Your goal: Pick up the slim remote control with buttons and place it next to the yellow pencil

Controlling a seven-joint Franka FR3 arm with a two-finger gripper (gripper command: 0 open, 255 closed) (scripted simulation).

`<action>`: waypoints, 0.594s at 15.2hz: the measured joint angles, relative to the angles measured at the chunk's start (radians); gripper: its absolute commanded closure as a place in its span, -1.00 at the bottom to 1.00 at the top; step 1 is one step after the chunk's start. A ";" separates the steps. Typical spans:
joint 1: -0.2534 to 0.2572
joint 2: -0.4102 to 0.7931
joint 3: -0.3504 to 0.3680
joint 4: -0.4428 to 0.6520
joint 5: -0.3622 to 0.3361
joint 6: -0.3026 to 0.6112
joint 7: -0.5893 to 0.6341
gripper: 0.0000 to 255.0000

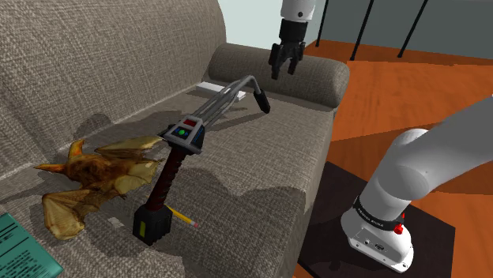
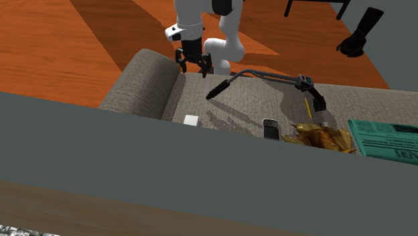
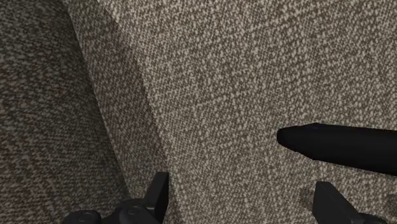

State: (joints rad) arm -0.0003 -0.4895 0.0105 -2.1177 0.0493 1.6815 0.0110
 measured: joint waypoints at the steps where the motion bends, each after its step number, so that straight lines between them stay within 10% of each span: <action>1: 0.003 0.032 0.004 0.017 0.000 0.013 0.000 -1.00; 9: 0.024 0.347 0.038 0.261 -0.010 0.066 0.015 -1.00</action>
State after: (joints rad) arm 0.0235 -0.1425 0.0483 -1.8564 0.0395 1.7476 0.0256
